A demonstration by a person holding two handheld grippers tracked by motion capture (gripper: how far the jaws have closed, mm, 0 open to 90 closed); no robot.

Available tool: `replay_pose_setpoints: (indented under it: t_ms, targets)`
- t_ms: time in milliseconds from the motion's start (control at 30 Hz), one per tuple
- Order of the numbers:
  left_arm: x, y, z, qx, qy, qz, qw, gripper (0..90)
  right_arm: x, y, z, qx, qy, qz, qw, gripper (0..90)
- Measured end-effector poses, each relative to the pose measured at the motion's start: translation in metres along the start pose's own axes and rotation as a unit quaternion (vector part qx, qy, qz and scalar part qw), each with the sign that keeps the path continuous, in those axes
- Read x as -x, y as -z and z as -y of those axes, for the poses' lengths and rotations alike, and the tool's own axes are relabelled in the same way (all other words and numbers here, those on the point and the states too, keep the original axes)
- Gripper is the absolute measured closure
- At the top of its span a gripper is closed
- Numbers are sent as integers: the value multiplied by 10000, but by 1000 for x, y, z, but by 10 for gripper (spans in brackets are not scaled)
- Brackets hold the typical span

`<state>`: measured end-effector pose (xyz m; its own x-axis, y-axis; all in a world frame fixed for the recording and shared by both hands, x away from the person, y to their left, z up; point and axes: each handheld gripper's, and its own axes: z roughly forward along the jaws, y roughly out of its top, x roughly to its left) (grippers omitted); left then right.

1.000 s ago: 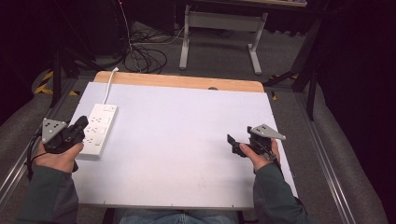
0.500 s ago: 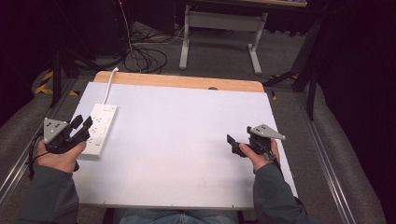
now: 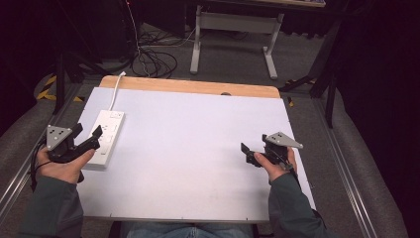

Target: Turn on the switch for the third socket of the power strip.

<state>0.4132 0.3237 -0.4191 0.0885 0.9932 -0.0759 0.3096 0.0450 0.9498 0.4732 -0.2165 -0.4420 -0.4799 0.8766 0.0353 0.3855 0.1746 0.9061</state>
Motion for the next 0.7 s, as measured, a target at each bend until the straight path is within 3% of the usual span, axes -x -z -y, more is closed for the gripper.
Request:
replay_pose_setpoints:
  t_ms: [700]
  targets:
    - [3,-2,-1,17,38,-115,9999,148,0,0,0,-9,5,8,10000,121]
